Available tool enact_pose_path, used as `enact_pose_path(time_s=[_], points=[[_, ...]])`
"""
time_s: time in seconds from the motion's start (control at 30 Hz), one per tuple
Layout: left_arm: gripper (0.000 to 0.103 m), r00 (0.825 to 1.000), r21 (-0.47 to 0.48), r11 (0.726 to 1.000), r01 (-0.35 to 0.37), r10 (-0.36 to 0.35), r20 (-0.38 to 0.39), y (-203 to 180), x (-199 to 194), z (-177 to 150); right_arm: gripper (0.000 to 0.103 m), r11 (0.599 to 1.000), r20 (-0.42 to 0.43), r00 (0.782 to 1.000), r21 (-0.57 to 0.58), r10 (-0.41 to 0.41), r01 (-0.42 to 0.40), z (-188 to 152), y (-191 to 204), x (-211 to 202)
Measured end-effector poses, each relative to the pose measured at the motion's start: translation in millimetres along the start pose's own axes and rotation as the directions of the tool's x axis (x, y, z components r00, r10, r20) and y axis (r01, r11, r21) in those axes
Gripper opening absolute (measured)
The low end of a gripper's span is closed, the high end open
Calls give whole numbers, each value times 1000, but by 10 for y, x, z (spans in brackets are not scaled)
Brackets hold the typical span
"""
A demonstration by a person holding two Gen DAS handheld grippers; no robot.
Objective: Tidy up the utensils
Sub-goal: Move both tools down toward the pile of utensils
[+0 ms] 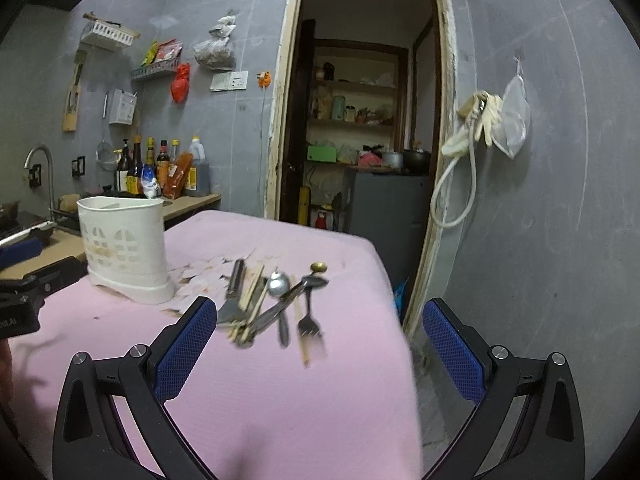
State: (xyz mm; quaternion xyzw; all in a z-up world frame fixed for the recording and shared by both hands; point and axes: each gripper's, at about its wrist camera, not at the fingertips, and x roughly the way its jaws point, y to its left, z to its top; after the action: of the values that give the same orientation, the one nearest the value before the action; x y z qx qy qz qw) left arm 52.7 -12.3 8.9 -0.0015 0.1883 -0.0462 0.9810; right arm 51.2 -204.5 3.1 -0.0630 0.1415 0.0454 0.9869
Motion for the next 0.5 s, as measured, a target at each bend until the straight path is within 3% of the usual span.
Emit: enact_pose_path(time_s=[0.27, 0.43, 0.5], points=[[96, 989, 53, 994, 100, -93, -117, -354, 483, 318, 103, 998, -112, 991, 8, 66, -66, 284, -468, 495], [96, 969, 70, 987, 144, -126, -212, -499, 928, 395, 103, 985, -214, 964, 101, 160, -141, 324, -746, 915], [88, 960, 75, 985, 157, -134, -245, -540, 1103, 436, 99, 976, -247, 948, 138, 199, -169, 311, -833, 1068]])
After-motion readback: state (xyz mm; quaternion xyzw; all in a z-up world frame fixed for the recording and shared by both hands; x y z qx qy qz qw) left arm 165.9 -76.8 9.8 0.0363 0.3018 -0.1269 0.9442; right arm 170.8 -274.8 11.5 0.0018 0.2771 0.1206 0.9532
